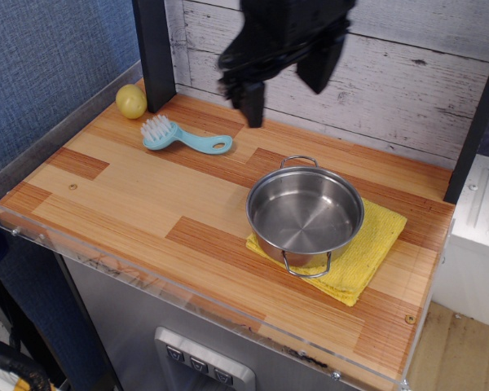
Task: Put the cooking pot behind the filter
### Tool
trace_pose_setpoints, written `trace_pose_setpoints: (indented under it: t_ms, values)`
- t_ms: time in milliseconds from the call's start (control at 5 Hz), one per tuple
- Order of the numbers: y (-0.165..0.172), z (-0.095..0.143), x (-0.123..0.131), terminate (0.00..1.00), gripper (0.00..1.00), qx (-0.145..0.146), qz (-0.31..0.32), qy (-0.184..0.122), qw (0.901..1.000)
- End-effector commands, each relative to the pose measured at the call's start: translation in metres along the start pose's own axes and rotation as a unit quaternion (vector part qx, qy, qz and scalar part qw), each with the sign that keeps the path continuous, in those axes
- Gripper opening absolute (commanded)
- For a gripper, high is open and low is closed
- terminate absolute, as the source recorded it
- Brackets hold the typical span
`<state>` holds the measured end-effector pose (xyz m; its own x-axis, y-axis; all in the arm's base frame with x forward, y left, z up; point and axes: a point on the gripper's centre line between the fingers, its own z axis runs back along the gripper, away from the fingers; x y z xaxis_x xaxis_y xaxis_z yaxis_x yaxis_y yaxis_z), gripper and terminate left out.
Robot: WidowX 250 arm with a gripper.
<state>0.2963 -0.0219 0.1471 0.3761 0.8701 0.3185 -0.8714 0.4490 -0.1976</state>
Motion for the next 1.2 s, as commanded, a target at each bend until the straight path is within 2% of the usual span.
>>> trace_pose_setpoints:
  t_ms: [0,600,1000]
  values:
    - [0.023,-0.008,0.009,0.0,1.0,0.003,-0.01,-0.003,0.9999]
    - [0.036,-0.056,-0.011,0.0,1.0,0.044,-0.111,0.061,0.991]
    - [0.04,-0.081,-0.019,0.0,1.0,0.059,-0.133,0.078,0.9863]
